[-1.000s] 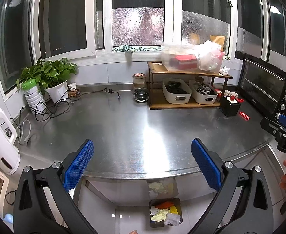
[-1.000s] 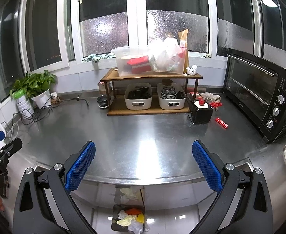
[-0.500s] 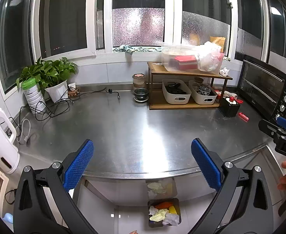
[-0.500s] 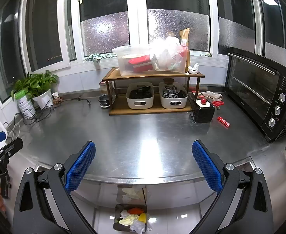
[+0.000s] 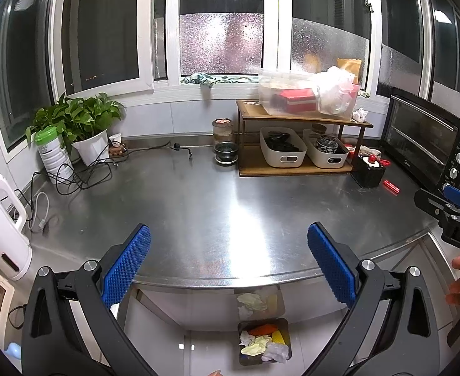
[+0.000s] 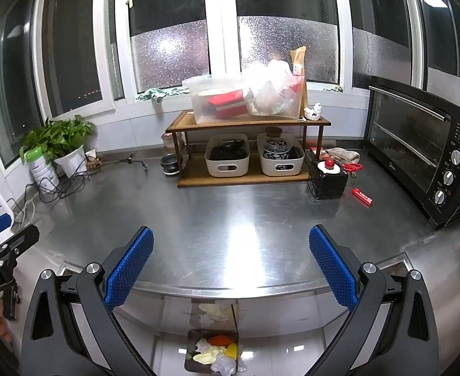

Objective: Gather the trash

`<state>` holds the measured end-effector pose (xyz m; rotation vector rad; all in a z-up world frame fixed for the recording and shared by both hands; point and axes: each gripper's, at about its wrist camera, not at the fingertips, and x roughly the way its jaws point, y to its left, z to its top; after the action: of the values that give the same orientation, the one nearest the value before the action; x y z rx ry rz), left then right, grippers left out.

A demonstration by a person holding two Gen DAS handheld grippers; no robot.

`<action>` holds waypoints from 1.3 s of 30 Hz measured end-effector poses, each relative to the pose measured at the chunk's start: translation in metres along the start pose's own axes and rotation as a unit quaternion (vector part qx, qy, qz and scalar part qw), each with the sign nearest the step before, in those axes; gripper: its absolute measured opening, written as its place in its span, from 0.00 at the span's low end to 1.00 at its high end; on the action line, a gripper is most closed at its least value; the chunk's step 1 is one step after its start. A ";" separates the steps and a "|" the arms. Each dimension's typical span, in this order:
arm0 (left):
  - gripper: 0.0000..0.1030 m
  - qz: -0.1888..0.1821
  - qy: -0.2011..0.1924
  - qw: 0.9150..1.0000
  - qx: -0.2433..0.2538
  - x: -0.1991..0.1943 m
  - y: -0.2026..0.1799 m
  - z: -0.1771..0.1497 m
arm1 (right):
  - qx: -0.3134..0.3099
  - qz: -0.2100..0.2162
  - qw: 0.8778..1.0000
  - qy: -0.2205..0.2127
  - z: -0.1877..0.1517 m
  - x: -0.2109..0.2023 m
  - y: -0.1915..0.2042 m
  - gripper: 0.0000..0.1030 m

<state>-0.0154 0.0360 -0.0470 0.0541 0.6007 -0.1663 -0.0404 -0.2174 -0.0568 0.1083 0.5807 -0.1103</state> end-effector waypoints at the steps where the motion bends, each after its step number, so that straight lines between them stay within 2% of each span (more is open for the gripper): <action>1: 0.92 0.000 0.000 1.000 0.000 0.000 0.000 0.000 | 0.000 0.000 1.000 -0.001 0.000 0.000 0.000 0.97; 39: 0.92 -0.003 0.006 1.000 -0.001 0.004 0.002 0.001 | -0.007 0.002 1.000 0.010 0.003 0.005 0.002 0.97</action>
<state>-0.0108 0.0374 -0.0484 0.0524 0.6126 -0.1708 -0.0341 -0.2160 -0.0569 0.0966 0.6017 -0.1005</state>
